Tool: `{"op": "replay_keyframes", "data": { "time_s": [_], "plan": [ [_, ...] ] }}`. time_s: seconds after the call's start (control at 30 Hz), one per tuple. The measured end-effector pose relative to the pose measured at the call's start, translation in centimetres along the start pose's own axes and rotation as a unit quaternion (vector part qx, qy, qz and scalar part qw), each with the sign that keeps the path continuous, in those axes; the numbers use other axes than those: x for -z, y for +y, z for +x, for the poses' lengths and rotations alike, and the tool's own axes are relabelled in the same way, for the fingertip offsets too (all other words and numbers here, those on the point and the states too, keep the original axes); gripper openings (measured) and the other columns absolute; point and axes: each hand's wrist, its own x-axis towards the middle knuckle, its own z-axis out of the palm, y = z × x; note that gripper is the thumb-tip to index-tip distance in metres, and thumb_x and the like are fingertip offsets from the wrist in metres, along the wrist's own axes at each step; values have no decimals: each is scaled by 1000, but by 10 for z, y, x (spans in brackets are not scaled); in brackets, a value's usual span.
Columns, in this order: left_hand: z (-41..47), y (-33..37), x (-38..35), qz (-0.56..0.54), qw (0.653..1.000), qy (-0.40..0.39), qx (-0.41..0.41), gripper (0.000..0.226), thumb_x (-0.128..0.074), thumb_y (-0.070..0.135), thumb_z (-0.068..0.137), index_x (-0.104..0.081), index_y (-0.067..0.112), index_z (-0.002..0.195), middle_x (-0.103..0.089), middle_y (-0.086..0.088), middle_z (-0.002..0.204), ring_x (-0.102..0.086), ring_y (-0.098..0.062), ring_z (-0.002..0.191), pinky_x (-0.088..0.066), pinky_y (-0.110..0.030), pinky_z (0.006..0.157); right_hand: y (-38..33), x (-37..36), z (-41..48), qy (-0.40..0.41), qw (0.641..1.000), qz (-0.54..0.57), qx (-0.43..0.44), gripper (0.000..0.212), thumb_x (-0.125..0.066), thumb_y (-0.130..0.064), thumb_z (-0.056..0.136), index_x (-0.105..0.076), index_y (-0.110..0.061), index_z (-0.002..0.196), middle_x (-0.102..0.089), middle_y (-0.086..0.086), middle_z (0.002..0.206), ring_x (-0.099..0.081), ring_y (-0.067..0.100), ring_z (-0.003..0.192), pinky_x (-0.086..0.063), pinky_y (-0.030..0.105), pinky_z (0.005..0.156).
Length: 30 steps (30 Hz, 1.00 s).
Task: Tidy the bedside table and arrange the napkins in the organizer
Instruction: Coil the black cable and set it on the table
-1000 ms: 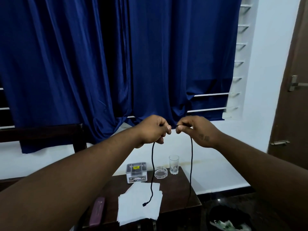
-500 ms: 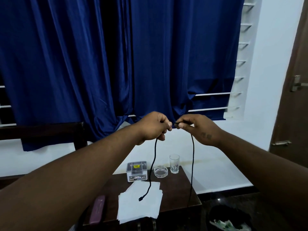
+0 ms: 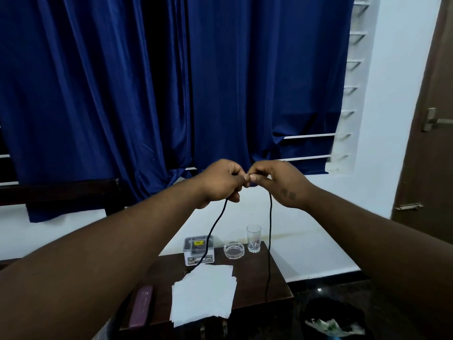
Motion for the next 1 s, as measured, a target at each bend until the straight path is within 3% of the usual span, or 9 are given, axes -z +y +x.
{"op": "replay_keyframes", "data": {
  "time_s": [0.2,0.4,0.53,0.7,0.9,1.0],
  "plan": [
    [-2,-4,7,2,1000,8,3,23,-58,21,102,-70,8,87,-57,-4,75,-62,-15,61,-62,-49,87,12,4,-1,13,999,-25,-24,14,-59,-31,98,-71,-25,95,-71,-7,92,-65,16,89,-53,47,84],
    [-2,-1,3,-1,1000,3,-3,24,-56,20,103,-69,6,89,-56,-5,74,-61,-16,62,-62,-48,86,0,-1,3,12,999,-29,3,21,-54,-42,94,-71,-30,95,-73,-10,91,-67,14,87,-53,45,81],
    [-4,-6,8,-2,1000,12,1,24,-57,20,103,-69,8,86,-57,-4,74,-61,-15,61,-62,-49,86,13,3,-1,9,998,-46,-35,17,-59,-34,98,-73,-25,99,-72,-7,95,-65,18,90,-51,46,86],
    [-4,-3,4,-1,1000,4,-3,24,-57,21,103,-70,7,88,-57,-5,75,-62,-15,62,-62,-47,86,-1,-6,1,7,999,-40,20,20,-55,-38,96,-72,-31,100,-74,-9,94,-67,13,90,-53,42,82],
    [-8,-5,10,-8,1000,17,5,23,-57,19,103,-69,7,87,-56,-4,75,-60,-16,61,-61,-46,85,13,0,1,21,998,-57,-27,15,-60,-31,97,-73,-23,98,-73,-6,94,-65,18,90,-51,45,86],
    [-7,-5,7,-9,1000,14,3,23,-57,20,103,-69,7,88,-57,-5,75,-62,-15,61,-62,-46,85,7,-3,0,14,999,-30,-6,16,-60,-31,98,-74,-28,106,-73,-11,100,-65,11,93,-52,40,88]
  ]
}}
